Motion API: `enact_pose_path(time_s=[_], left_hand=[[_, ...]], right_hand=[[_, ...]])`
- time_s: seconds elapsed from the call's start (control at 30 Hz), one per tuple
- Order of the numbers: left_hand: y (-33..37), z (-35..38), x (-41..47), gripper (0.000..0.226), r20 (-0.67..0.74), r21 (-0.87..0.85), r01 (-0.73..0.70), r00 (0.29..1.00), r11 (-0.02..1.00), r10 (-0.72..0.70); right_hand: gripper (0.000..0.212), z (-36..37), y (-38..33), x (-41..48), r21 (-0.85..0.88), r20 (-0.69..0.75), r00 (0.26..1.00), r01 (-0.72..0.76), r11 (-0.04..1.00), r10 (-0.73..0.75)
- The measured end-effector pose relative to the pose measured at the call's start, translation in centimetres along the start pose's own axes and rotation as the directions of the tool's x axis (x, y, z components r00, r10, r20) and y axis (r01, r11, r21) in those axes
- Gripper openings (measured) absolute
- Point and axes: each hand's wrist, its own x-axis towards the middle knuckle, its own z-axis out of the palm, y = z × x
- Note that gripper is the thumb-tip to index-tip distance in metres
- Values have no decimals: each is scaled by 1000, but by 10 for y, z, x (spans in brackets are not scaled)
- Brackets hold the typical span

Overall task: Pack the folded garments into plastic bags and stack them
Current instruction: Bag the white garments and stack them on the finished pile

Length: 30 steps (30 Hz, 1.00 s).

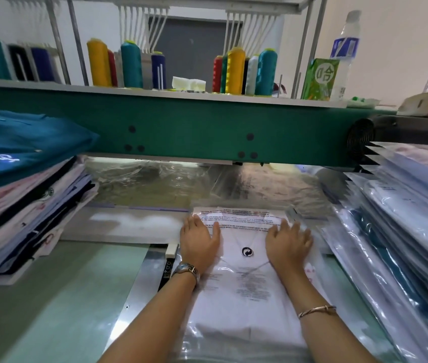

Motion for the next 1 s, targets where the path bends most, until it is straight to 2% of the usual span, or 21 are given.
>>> enact_pose_path(time_s=[0.07,0.1,0.13,0.2,0.27,0.33,0.4,0.57,0.63,0.77,0.9,1.0], left_hand=[[2,-7,0,66,-63,-58,-34,998,998,30],[4,-11,0,65,-106,-17,-84,991,996,81],[5,-15,-2,64,-119,58,-143,982,988,149],[9,-20,-10,67,-21,186,-243,968,952,251],[13,-27,-24,71,159,263,-287,955,921,252],[16,-36,-40,73,327,266,-322,917,909,229],[17,-44,-61,74,409,226,-350,881,909,238],[13,-54,-114,71,449,148,-333,862,931,236],[5,-59,-126,69,418,131,-351,868,927,270],[-16,-71,-136,69,361,104,-309,897,945,254],[-15,-75,-145,65,236,112,-277,940,955,245],[5,-75,-159,55,106,152,-309,950,939,295]], right_hand=[[50,-7,-7,1,58,-5,999,-31,998,32],[49,-12,-11,1,102,-41,999,13,995,-9],[48,-16,-15,1,142,-90,993,95,985,-83],[47,-21,-22,-4,135,-119,950,303,943,-288],[43,-23,-29,-10,118,20,898,435,892,-440],[42,-26,-36,-23,211,253,834,447,869,-490],[41,-31,-39,-43,258,417,751,443,859,-512],[40,-43,-23,-91,178,475,666,568,804,-575],[44,-51,-10,-97,94,498,680,575,812,-539],[54,-70,24,-103,-16,523,765,449,893,-376],[57,-98,64,-109,-122,403,887,296,947,-225],[42,-122,85,-114,-61,267,949,191,980,-169]])
